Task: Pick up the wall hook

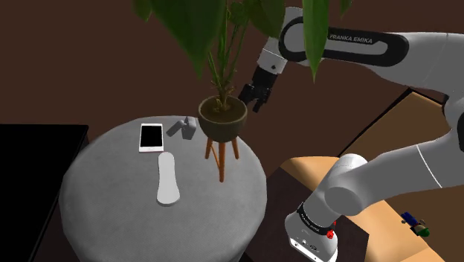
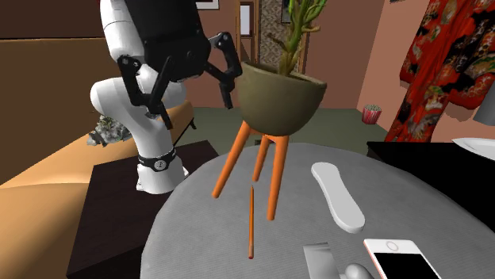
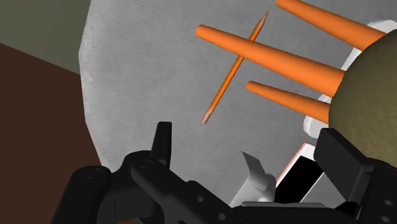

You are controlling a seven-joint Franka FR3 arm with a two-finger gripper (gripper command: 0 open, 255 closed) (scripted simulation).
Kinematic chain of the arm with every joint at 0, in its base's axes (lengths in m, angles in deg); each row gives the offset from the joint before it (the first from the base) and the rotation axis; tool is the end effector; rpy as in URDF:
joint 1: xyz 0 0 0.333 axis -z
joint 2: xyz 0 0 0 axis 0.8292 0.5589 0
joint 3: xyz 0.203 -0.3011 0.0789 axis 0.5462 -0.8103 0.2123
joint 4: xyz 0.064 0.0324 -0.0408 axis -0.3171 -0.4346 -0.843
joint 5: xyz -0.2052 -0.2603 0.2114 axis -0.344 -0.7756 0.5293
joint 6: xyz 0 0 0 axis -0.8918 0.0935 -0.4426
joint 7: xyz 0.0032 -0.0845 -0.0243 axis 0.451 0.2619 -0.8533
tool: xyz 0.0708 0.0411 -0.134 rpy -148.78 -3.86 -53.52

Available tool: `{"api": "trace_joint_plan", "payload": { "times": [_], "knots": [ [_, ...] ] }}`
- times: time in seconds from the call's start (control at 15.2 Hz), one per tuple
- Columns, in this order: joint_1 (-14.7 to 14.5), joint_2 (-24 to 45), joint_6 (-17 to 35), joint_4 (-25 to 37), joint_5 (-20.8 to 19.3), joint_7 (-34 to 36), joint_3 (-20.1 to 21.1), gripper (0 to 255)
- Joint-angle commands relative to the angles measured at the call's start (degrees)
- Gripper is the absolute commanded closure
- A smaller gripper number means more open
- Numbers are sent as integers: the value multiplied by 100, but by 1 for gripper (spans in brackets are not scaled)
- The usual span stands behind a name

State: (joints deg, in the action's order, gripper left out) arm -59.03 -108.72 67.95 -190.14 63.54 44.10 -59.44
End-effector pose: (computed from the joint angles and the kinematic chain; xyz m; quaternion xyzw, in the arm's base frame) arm 0.3622 0.0466 0.5372 -0.9946 0.0370 -0.0032 0.0973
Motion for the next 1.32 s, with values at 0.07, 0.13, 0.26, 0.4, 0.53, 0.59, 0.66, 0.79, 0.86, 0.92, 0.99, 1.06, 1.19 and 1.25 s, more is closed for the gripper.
{"api": "trace_joint_plan", "payload": {
  "times": [0.07, 0.13, 0.26, 0.4, 0.53, 0.59, 0.66, 0.79, 0.86, 0.92, 0.99, 1.06, 1.19, 1.25],
  "knots": [
    [-55, 608, 512, 40, 54, 144, 163, 0],
    [-75, 790, 676, 91, 89, 189, 204, 0],
    [-113, 1164, 992, 218, 150, 280, 283, 0],
    [-149, 1549, 1287, 378, 200, 370, 357, 0],
    [-184, 1943, 1560, 569, 235, 463, 424, 0],
    [-200, 2143, 1688, 676, 248, 510, 456, 0],
    [-218, 2345, 1810, 791, 256, 558, 485, 0],
    [-252, 2752, 2034, 1044, 263, 657, 538, 0],
    [-270, 2957, 2137, 1182, 261, 708, 561, 0],
    [-288, 3163, 2233, 1328, 255, 760, 582, 0],
    [-308, 3370, 2322, 1481, 246, 813, 600, 0],
    [-323, 3523, 2383, 1599, 237, 852, 611, 0],
    [-329, 3589, 2525, 1521, 255, 821, 614, 0],
    [-331, 3623, 2596, 1484, 264, 805, 616, 0]
  ]
}}
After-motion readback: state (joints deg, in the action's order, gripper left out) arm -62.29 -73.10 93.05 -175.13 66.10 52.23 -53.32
